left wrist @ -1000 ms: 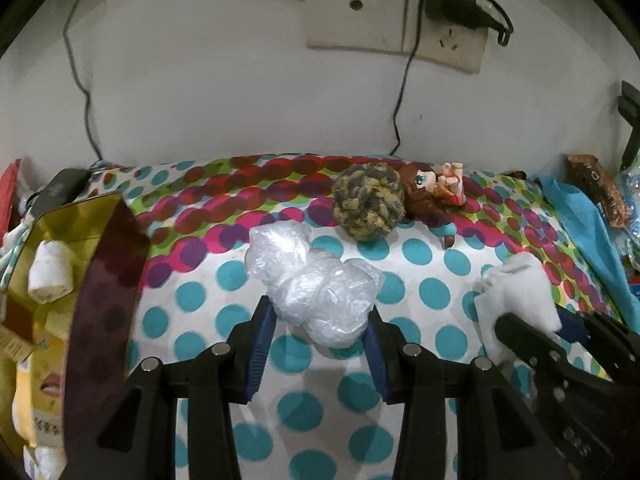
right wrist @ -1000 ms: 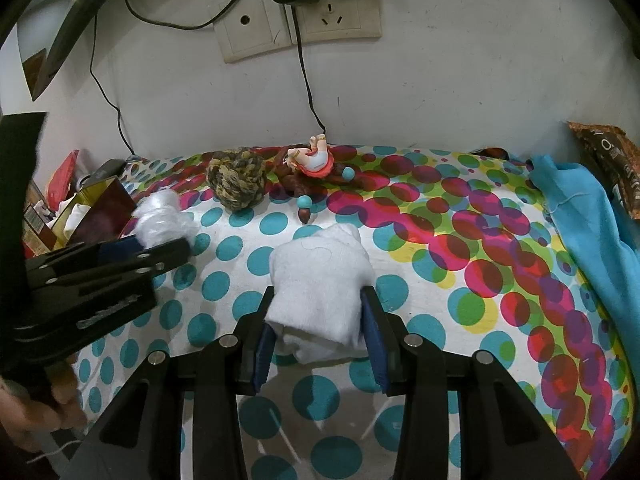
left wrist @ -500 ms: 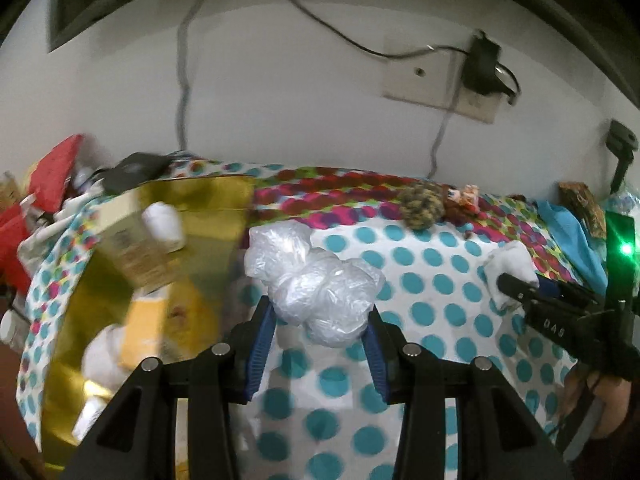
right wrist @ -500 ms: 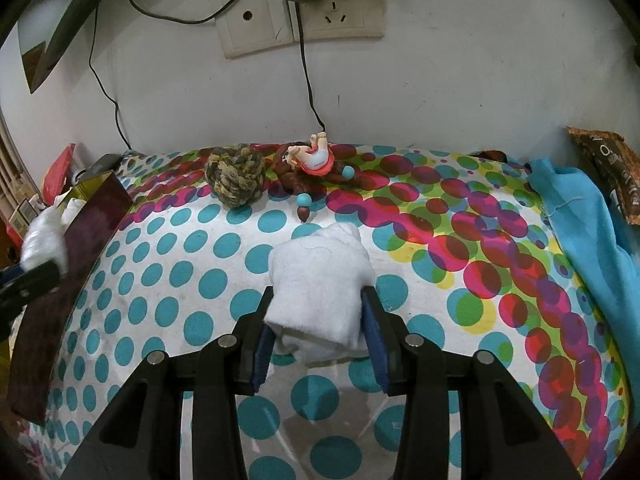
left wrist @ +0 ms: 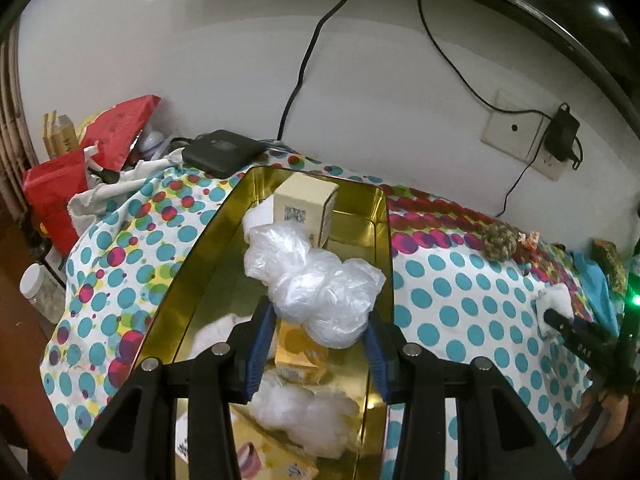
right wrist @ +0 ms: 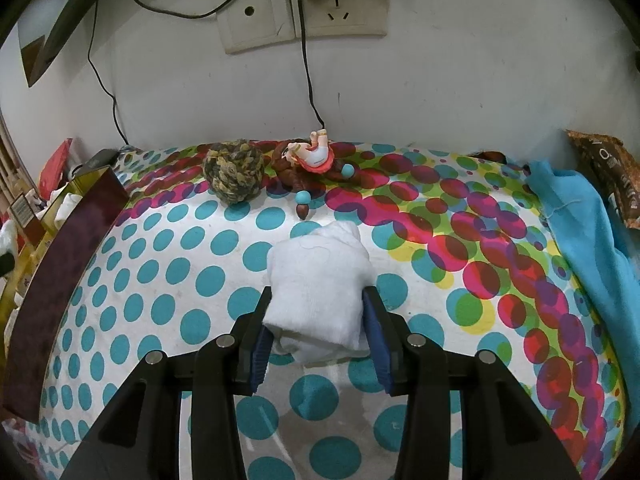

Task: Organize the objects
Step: 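Carry the plastic bag into the gold tray with the left gripper and release, then carry the white cloth into the gold tray with the right gripper and release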

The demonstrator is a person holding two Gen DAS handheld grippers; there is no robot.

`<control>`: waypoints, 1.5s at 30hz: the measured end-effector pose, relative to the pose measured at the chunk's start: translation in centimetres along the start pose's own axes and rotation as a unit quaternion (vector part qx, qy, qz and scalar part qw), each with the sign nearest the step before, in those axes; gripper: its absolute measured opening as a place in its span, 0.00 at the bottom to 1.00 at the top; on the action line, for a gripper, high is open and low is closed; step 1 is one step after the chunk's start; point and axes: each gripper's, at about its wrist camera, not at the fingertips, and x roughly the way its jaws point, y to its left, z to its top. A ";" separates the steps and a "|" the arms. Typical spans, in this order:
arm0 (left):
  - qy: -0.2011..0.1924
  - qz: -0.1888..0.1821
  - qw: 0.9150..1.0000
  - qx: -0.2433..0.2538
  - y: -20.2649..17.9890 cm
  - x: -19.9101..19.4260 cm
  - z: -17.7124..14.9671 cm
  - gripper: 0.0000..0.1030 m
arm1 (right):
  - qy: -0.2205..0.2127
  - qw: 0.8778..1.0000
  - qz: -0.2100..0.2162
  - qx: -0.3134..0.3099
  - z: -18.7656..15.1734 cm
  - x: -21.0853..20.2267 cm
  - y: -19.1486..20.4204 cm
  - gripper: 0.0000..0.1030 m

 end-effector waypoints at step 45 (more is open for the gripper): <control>-0.004 0.020 0.999 0.037 2.7 -4.5 -3.5 0.65 | -0.029 0.997 -0.044 -0.049 0.3 -1.3 2.7 0.34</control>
